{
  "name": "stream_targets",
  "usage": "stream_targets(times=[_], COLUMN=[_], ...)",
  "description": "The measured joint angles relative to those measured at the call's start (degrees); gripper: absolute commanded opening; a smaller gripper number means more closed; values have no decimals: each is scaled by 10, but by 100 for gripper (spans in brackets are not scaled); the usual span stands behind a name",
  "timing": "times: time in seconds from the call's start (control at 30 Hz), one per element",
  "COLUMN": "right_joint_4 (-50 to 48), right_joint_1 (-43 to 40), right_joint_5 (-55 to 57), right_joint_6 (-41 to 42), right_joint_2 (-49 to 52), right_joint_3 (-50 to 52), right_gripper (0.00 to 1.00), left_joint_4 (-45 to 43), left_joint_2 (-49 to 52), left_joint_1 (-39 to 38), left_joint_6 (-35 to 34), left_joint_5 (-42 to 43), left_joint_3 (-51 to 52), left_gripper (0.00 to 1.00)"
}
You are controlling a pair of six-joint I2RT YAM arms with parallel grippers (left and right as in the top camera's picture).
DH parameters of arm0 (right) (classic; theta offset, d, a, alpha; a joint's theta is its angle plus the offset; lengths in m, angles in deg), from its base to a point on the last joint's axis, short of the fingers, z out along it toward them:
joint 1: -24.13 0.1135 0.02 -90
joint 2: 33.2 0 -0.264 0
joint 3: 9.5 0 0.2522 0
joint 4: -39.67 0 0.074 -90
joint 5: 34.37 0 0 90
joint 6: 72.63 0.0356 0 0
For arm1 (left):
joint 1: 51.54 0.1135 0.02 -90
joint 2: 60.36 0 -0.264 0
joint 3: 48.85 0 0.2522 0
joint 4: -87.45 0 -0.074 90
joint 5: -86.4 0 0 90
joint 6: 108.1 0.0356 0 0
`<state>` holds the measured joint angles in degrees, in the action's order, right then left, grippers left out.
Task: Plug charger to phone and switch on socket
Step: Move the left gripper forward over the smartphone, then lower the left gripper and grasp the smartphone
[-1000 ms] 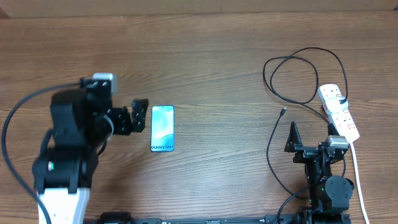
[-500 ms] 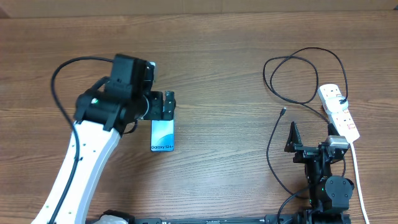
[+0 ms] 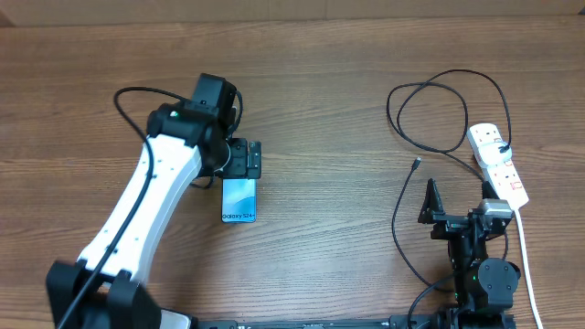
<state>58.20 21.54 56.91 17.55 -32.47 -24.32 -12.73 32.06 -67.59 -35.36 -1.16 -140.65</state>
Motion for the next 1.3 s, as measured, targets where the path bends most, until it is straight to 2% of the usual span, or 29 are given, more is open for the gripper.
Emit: stream_targets(times=[0.3,0.63,1.3], right_joint_4=[0,0,0], right_joint_1=[0,0,0], right_joint_5=[0,0,0], right_joint_6=[0,0,0], right_joint_2=[0,0,0], right_joint_3=[0,0,0], right_gripper=[100,100,100], left_joint_4=[0,-1,-50], left_joint_2=[94,152,163], left_joint_1=[0,-1,-12], left_joint_6=[-8,-8,-9], left_joint_5=[-10,-31,-36], left_joint_3=[0,0,16], left_gripper=[100,99,99])
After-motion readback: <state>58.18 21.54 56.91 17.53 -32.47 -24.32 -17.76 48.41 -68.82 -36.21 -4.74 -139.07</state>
